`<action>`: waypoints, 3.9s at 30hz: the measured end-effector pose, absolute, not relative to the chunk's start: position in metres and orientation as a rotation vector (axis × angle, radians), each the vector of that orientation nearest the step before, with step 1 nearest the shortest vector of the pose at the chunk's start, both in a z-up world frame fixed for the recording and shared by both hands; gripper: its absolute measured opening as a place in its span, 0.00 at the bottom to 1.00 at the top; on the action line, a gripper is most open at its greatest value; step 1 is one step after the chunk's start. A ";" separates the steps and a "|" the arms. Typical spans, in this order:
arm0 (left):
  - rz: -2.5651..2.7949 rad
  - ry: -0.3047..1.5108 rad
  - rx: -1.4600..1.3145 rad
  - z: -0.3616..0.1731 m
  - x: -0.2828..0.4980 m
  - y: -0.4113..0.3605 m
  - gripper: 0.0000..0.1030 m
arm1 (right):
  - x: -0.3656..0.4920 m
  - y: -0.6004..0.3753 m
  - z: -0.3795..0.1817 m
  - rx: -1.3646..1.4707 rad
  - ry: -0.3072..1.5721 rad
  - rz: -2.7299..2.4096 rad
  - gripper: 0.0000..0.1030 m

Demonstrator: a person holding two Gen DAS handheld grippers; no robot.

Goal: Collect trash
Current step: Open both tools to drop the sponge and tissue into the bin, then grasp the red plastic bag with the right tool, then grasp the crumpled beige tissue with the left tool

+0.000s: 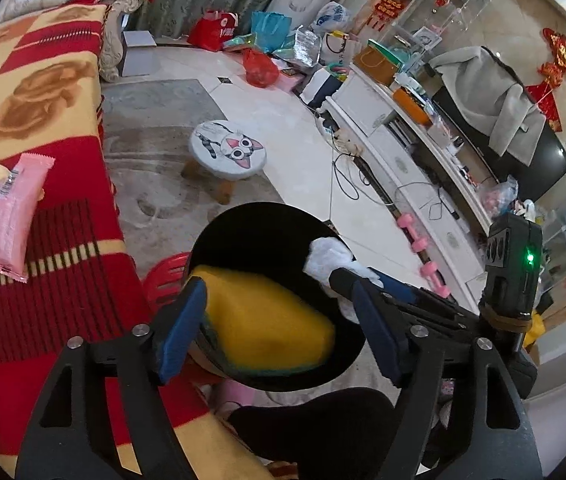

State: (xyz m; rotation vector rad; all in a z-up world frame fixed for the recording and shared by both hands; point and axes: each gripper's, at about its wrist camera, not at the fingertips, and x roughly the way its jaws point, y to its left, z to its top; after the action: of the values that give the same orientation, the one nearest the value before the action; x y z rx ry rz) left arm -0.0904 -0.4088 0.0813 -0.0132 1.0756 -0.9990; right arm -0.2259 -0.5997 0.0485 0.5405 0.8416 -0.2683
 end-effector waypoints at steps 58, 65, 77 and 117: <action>-0.252 0.871 0.000 0.106 -0.083 -0.080 0.75 | -0.148 -0.344 0.069 0.257 0.907 0.236 0.70; -0.147 0.870 -0.048 0.105 -0.075 -0.028 0.75 | -0.124 -0.285 0.059 0.282 0.965 0.388 0.70; -0.072 0.899 -0.116 0.093 -0.066 0.016 0.75 | -0.081 -0.202 0.035 0.260 1.049 0.519 0.70; -0.233 1.007 -0.129 0.054 -0.048 -0.047 0.23 | -0.127 -0.289 0.057 0.197 0.940 0.414 0.38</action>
State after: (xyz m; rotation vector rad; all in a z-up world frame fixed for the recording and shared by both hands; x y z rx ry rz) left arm -0.0479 -0.0466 0.0540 -0.1287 1.0074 -0.2335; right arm -0.1270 -0.2886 0.0566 0.1972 0.9398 0.4139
